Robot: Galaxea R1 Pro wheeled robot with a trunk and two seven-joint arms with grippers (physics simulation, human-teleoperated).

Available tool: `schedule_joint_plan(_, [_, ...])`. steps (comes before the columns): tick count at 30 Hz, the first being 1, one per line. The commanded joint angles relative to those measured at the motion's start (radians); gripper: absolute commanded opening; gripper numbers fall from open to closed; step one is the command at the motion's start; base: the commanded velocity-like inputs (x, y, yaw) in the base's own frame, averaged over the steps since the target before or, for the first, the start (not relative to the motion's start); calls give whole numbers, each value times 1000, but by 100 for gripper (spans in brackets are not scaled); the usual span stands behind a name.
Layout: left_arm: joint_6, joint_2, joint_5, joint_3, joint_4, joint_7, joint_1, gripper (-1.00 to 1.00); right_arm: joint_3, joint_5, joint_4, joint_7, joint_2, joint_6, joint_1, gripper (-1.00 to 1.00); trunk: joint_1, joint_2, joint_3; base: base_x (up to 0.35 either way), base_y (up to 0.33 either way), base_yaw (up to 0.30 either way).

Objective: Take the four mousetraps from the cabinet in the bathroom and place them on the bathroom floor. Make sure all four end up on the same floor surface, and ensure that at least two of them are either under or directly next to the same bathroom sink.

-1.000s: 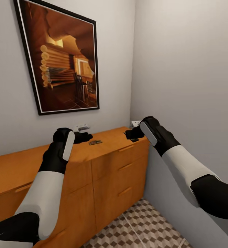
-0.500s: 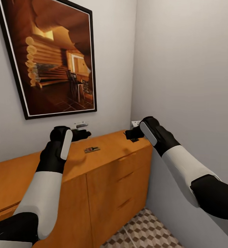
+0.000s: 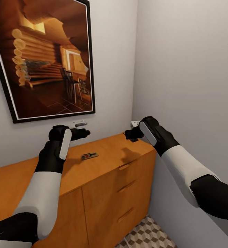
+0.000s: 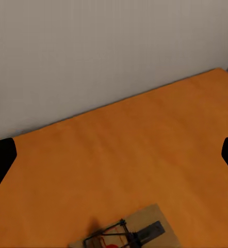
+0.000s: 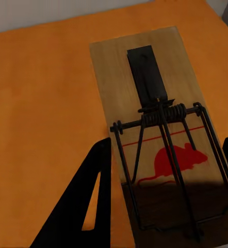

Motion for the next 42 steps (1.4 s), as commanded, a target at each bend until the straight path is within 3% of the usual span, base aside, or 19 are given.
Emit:
schedule_joint_plan(1, [4,-1,11,2,-1,9,-1,100,2,-6,-1,-4,0,3,-1,-100,0,-1,-1,35,0,-36])
schedule_joint_plan(22, [4,-6,11,2,8,9,-1,100,2,-5,-1,-4,-1,3,-1,-100,0,-1,-1,5,7,-70])
schedule_joint_plan(29, [4,8,13,2,19,10,0,100,3,-5,-1,-4,-2,3,-1,-100,0,-1,-1,0,4,-1])
schedule_joint_plan(35, [4,65,17,-18,72,0,-1,100,3,-5,-1,-4,-3,3,-1,-100,0,-1,-1,0,0,0])
schedule_joint_plan(38, [4,114,19,-59,119,-28,-1,100,3,-4,-1,-4,-4,3,-1,-100,0,-1,-1,0,0,0])
schedule_joint_plan(42, [4,188,28,-138,160,-121,-4,100,3,-4,-1,-4,-4,3,-1,-100,0,-1,-1,0,0,0])
